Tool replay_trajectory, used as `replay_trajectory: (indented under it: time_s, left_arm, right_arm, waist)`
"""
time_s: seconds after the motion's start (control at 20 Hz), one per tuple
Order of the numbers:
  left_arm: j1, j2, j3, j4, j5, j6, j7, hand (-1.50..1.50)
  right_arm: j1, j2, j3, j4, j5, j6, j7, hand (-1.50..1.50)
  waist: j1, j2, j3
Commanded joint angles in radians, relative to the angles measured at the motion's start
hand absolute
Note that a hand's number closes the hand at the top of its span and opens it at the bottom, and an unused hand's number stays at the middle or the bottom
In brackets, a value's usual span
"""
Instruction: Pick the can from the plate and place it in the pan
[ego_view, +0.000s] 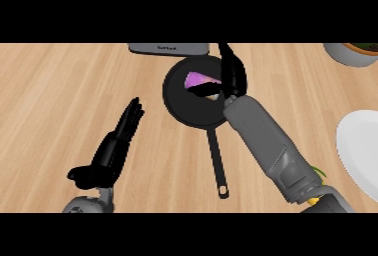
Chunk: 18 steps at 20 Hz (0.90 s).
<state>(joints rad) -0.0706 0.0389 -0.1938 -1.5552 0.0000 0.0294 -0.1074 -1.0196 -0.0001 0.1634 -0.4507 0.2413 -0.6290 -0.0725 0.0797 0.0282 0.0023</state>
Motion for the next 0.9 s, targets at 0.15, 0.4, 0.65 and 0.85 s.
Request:
replay_trajectory:
  time_s: [0.15,0.4,0.65,0.85]
  left_arm:
    - [0.037,0.009,0.037,-0.002,-0.009,0.029,-0.019,0.00]
    - [0.031,0.018,0.062,-0.025,0.020,0.016,0.019,0.00]
    - [0.027,0.020,0.065,-0.003,0.002,0.014,-0.005,0.00]
    - [0.028,-0.001,0.043,-0.008,-0.015,0.015,0.009,0.00]
  right_arm:
    - [0.085,-0.028,-0.151,-0.056,-0.169,0.162,-0.219,-1.50]
    - [0.161,-0.055,-0.185,-0.092,-0.247,0.390,-0.277,-1.50]
    - [0.283,-0.082,-0.133,-0.181,-0.238,0.550,-0.336,-1.50]
    - [0.413,-0.075,-0.079,-0.389,-0.200,0.521,-0.282,-1.50]
  waist:
    - [-0.064,-0.022,-0.001]
    - [-0.076,-0.027,-0.002]
    - [-0.083,-0.030,-0.002]
    - [-0.083,-0.031,-0.002]
